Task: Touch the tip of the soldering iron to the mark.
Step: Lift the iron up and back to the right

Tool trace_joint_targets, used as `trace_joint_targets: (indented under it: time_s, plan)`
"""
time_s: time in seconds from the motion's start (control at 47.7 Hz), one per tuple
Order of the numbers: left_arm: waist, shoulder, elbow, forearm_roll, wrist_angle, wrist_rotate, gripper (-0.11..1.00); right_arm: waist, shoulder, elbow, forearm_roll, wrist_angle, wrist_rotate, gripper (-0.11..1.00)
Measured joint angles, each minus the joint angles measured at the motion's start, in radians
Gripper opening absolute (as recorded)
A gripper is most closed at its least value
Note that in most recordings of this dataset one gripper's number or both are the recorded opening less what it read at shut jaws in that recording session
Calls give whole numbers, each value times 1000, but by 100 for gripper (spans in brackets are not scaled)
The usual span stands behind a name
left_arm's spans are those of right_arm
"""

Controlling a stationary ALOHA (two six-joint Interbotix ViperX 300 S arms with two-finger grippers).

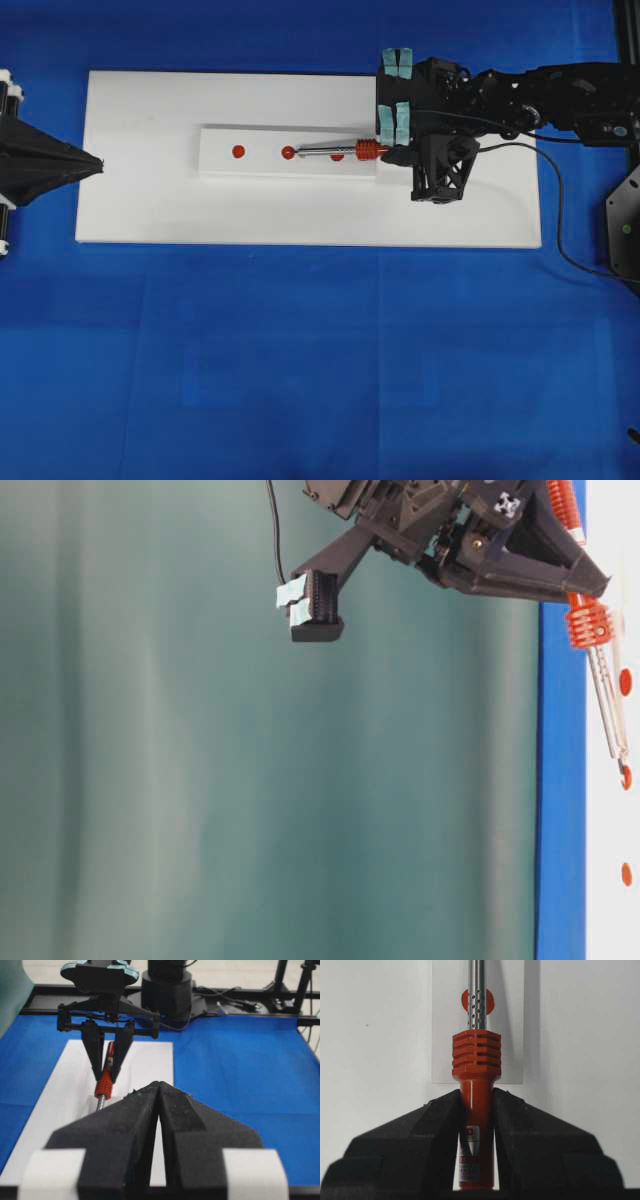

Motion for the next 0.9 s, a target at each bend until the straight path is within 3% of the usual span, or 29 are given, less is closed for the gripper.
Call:
trace_joint_targets:
  time_s: [0.44,0.901]
  plan:
    - [0,0,0,0,0,0,0,-20,-103,-72,-9,127,0,6]
    - [2,0,0,2,0,0,0,-37,-193,-155,-89,255,28,6]
